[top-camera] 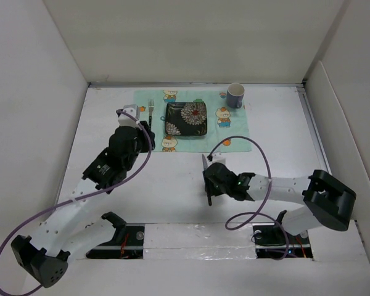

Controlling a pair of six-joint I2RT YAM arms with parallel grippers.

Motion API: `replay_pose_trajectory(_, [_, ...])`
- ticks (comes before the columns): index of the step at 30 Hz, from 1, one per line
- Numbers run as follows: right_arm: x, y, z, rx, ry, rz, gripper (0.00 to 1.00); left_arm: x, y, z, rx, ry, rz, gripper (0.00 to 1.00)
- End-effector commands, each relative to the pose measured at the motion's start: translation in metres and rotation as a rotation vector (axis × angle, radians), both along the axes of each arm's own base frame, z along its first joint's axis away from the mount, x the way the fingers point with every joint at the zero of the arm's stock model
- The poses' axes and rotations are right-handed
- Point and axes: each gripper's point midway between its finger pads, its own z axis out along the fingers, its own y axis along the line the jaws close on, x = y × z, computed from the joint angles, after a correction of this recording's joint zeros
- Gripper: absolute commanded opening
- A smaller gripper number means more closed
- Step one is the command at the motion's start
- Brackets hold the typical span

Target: Set the dinner table for one person

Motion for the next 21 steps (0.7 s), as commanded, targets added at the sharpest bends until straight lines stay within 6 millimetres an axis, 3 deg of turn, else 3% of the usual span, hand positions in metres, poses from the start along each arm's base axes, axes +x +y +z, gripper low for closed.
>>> replay_pose_trajectory(1, [0.002,0.010,0.004,-0.017,-0.012,-0.052,0.51,-0.004,0.006,-0.011,0.024,0.010,0.014,0.35])
replay_pose_trajectory(6, [0.000,0.007,-0.015,-0.106,0.014,-0.101,0.39,-0.004,0.000,-0.007,0.041,-0.005,-0.030,0.35])
replay_pose_trajectory(7, [0.003,0.009,-0.013,-0.107,0.007,-0.117,0.34,-0.004,0.000,-0.008,0.042,-0.004,-0.032,0.35])
replay_pose_trajectory(9, [0.003,0.004,-0.014,-0.144,0.002,-0.148,0.11,-0.006,0.000,-0.009,0.043,0.001,-0.041,0.35])
replay_pose_trajectory(11, [0.001,0.000,-0.009,-0.173,-0.013,-0.168,0.00,-0.008,-0.003,-0.005,0.027,-0.009,-0.061,0.36])
replay_pose_trajectory(12, [0.001,-0.002,-0.005,-0.176,-0.026,-0.186,0.00,-0.009,-0.003,-0.002,0.021,-0.017,-0.064,0.36])
replay_pose_trajectory(15, [0.003,-0.006,0.023,-0.149,-0.060,-0.203,0.00,-0.013,-0.003,0.004,0.000,-0.039,-0.073,0.36])
replay_pose_trajectory(17, [0.007,-0.004,0.056,-0.080,-0.106,-0.204,0.00,-0.015,-0.003,0.007,-0.008,-0.049,-0.079,0.36])
replay_pose_trajectory(21, [0.052,-0.005,0.122,0.046,-0.224,-0.194,0.00,-0.016,-0.004,0.009,-0.013,-0.050,-0.086,0.36])
